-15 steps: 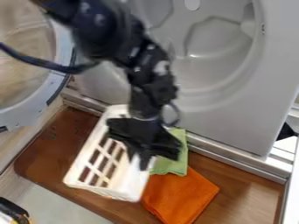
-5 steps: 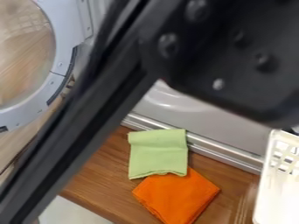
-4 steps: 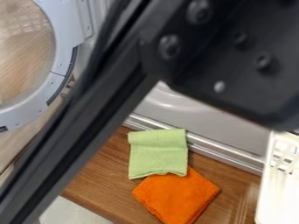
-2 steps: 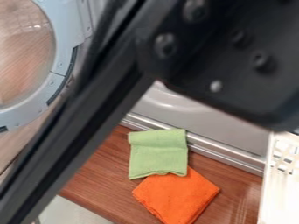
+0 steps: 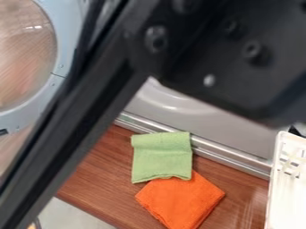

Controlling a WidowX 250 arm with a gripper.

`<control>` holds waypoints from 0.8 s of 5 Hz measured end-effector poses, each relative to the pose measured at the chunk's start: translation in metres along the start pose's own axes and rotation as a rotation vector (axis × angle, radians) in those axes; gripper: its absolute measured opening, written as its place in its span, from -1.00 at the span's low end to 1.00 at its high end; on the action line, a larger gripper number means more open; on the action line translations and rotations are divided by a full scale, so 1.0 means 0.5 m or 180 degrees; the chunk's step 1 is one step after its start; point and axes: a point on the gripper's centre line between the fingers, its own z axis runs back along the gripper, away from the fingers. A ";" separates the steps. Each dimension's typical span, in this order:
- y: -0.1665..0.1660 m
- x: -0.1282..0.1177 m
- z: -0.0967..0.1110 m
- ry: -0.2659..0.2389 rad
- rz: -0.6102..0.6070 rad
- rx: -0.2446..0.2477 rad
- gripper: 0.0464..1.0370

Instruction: Put the white tray in other side

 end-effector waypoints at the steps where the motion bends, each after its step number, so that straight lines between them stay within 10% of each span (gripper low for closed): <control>1: 0.105 -0.070 0.060 -0.0007 0.0063 -0.0053 -0.92; 2: 0.208 -0.072 0.145 -0.0088 0.0106 -0.0131 -0.85; 4: 0.401 -0.059 0.071 0.0130 0.0210 -0.0054 -0.90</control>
